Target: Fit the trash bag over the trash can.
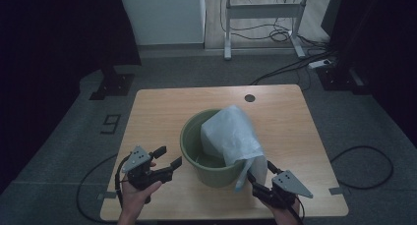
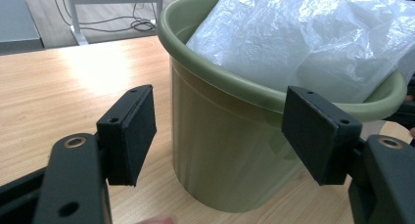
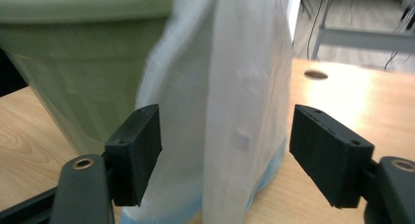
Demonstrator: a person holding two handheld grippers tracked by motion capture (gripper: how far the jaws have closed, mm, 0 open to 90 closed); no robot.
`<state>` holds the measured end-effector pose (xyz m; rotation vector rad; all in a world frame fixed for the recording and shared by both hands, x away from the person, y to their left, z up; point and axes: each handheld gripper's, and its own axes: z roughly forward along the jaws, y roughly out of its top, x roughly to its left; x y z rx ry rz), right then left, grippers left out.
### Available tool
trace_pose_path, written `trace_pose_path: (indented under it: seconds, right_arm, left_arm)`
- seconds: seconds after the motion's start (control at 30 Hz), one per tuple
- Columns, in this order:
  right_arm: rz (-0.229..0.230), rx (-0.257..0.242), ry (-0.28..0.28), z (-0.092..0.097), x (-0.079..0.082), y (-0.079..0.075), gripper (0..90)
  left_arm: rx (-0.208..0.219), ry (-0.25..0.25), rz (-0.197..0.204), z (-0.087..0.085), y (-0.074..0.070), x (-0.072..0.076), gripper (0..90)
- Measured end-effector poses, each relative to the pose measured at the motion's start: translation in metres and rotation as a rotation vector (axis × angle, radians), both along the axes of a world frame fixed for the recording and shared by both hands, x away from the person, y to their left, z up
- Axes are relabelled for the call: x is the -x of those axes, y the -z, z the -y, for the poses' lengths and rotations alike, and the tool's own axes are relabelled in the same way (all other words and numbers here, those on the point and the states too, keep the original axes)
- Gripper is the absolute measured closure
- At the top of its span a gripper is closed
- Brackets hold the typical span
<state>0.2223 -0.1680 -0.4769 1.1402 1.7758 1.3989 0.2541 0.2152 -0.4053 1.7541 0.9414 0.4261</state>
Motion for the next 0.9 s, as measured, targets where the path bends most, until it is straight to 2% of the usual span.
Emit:
trace_pose_path:
  seconds: [0.07, 0.17, 0.3, 0.4, 0.5, 0.6, 0.8, 0.9]
  right_arm:
    - [-0.026, 0.001, 0.004, 0.0, -0.003, 0.006, 34.8]
    - [-0.045, 0.013, 0.003, 0.002, -0.009, 0.011, 53.3]
    - [-0.046, 0.039, 0.051, 0.01, -0.018, 0.012, 76.7]
    - [-0.037, 0.038, 0.075, 0.019, -0.025, 0.008, 84.6]
    - [-0.012, 0.016, 0.101, 0.029, -0.032, -0.001, 88.5]
    - [0.024, 0.004, 0.122, 0.036, -0.038, -0.017, 89.0]
    - [0.138, -0.01, 0.146, 0.041, -0.052, -0.062, 89.0]
    - [0.184, -0.042, 0.13, 0.039, -0.055, -0.083, 89.0]
  left_arm:
    - [0.0, -0.001, 0.0, -0.001, 0.0, 0.0, 28.3]
    - [0.008, -0.001, 0.0, -0.002, -0.001, 0.001, 28.4]
    - [0.005, 0.002, 0.006, -0.003, -0.002, 0.001, 28.5]
    - [0.008, 0.0, 0.005, -0.003, -0.002, 0.0, 28.6]
    - [0.008, 0.004, 0.003, -0.002, -0.002, 0.0, 28.6]
    - [0.003, 0.007, 0.007, 0.001, -0.003, -0.001, 28.7]
    - [0.0, 0.016, 0.019, 0.005, -0.012, 0.0, 28.8]
    - [-0.002, 0.02, 0.027, 0.008, -0.018, 0.0, 28.7]
